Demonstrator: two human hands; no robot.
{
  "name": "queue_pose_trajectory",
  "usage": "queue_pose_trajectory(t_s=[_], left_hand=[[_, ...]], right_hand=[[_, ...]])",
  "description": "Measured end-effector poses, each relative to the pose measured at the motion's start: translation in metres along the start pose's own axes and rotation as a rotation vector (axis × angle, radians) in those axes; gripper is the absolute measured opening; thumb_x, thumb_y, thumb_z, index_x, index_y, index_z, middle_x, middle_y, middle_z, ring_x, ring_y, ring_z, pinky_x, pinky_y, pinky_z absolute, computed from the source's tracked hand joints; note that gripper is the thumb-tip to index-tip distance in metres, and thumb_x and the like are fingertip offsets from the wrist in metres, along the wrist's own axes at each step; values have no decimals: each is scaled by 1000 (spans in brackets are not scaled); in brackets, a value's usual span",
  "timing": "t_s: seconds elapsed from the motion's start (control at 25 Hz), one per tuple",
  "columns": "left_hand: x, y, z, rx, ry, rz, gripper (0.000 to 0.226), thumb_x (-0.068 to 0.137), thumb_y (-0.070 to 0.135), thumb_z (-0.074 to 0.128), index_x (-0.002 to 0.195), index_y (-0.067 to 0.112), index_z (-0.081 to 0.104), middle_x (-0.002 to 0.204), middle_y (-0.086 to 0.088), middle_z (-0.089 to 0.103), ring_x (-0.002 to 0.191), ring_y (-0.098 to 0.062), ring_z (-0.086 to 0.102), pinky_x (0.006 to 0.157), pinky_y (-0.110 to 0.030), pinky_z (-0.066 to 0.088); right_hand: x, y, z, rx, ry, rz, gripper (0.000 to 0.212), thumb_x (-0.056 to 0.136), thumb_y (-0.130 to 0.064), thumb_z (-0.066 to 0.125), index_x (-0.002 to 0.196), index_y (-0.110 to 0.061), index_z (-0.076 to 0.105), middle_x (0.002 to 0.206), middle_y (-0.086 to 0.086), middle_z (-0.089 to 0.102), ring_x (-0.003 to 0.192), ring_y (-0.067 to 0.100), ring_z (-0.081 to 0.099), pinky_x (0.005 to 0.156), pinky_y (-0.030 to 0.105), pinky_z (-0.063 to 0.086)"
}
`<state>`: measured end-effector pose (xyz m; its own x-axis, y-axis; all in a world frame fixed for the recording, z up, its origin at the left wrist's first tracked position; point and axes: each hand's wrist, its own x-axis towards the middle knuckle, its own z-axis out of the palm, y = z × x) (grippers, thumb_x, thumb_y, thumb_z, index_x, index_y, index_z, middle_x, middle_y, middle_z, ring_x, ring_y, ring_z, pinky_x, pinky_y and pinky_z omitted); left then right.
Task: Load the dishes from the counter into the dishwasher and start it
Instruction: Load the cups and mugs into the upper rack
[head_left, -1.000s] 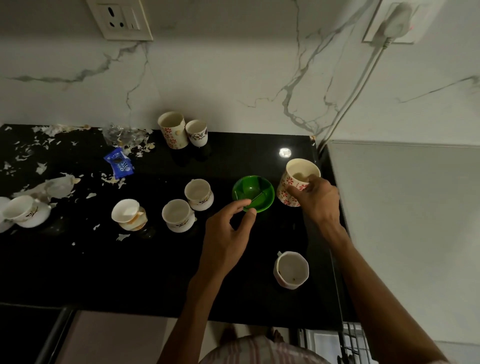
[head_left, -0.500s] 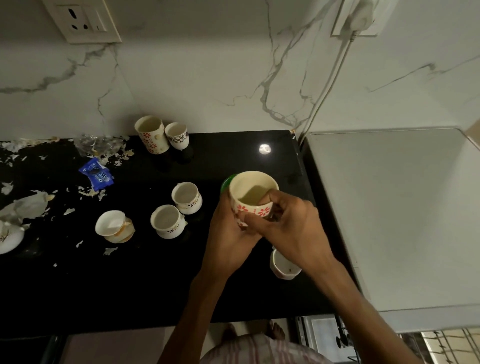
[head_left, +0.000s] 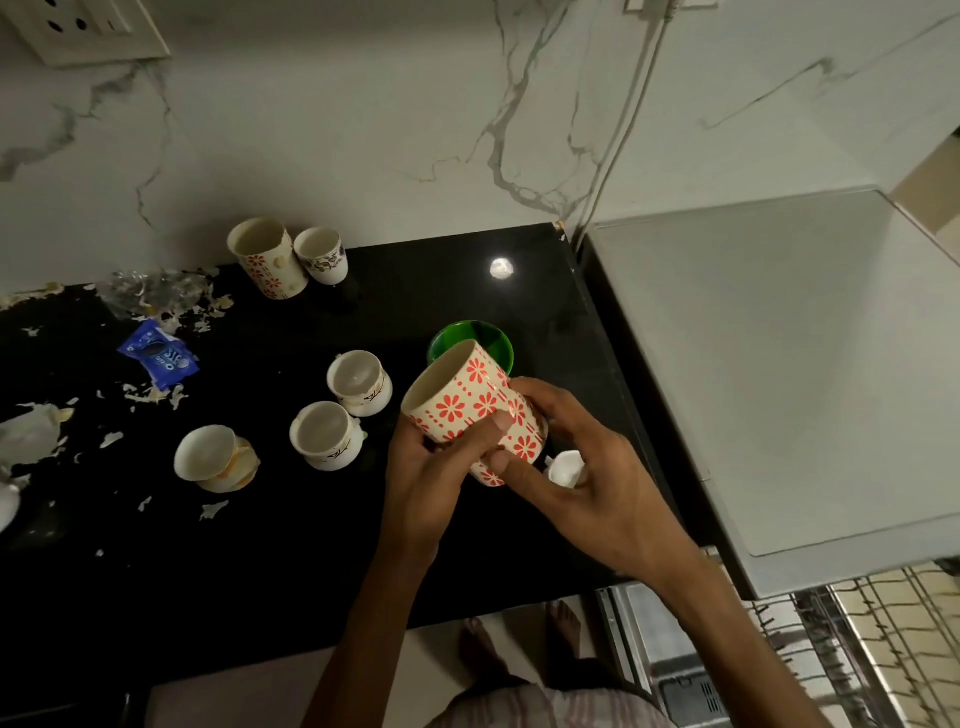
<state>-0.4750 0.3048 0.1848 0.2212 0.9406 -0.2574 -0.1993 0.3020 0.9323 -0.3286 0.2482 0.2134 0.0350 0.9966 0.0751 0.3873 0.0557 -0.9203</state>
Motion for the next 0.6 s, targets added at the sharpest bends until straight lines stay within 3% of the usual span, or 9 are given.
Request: queue_pose_trajectory(t_s=[0.12,0.32,0.48,0.6], left_hand=[[-4,-2,5,-65,-26,-84,72,64,36,84,130,23,57,119,-7,69,110,-28,66,89,-50,54],[-14,-5,32,-121,-86,-181,76,62,39,82,131,19,55,117,-10,70,104,-25,69,72,-30,56],[-27,-13,67,-184,-156,-222,98,50,52,89,135,20,52,122,-11,67,112,-27,65,79,-34,56],[-44,-23,97,-236,-183,-267,98,45,56,90,130,21,55,120,-11,68,112,-26,65,83,-34,57]], right_hand=[[-11,10,-4,9,-1,5,67,85,-34,74,142,-30,39,131,-19,54,120,6,55,92,22,52],[-31,20,-14,6,116,-57,82,78,-27,82,146,-24,35,142,-10,46,130,12,48,101,35,49],[-53,26,-31,-60,251,-83,87,73,-24,86,145,-16,37,144,-3,41,134,13,43,107,29,43],[-73,31,-48,-86,356,-112,84,71,-22,87,141,-13,40,141,1,43,132,14,45,105,26,43]])
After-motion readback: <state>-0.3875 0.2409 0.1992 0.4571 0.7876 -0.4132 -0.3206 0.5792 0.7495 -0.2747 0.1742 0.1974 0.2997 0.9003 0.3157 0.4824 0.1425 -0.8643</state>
